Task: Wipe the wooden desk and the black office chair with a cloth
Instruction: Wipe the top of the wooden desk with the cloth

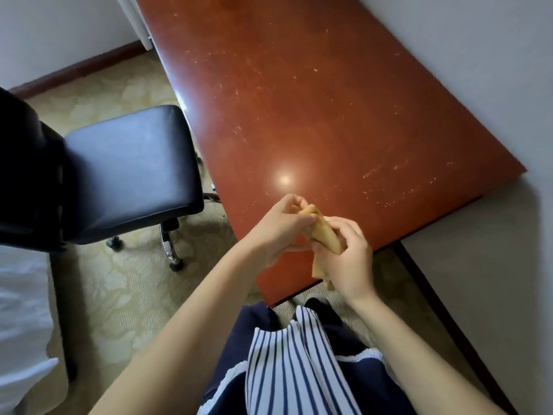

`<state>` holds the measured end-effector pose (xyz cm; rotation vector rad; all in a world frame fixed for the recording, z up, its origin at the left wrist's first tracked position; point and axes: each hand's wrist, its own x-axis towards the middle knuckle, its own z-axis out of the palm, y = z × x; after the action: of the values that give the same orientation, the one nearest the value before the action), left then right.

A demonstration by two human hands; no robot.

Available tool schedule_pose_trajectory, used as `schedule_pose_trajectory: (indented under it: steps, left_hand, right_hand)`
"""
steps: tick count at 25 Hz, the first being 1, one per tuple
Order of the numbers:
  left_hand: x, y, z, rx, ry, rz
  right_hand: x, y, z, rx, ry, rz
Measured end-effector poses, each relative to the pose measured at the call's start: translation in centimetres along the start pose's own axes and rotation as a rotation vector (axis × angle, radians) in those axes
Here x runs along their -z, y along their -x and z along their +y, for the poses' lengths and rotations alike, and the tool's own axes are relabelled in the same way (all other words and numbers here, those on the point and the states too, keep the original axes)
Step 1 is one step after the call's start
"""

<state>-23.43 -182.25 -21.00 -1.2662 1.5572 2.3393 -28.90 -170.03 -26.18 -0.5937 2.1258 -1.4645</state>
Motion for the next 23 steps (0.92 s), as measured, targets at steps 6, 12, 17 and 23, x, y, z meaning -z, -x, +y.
schedule_pose_trajectory:
  steps: [6, 12, 17, 23]
  left_hand:
    - [1.4, -0.9, -4.6, -0.198, -0.433, 0.4]
    - [4.1, 1.2, -11.4, 0.004, -0.602, 0.608]
    - [4.4, 2.3, -14.9, 0.168, -0.718, 0.494]
    - [3.9, 2.6, -15.1, 0.015, -0.672, 0.484]
  right_hand:
    - [3.6, -4.9, 3.1, 0.227, 0.397, 0.212]
    - [1.6, -8.4, 5.8, 0.187, 0.653, 0.035]
    - [-3.5, -4.4, 5.7, 0.329, 0.718, -0.144]
    - [-1.4, 1.0, 6.9, 0.723, 0.684, -0.54]
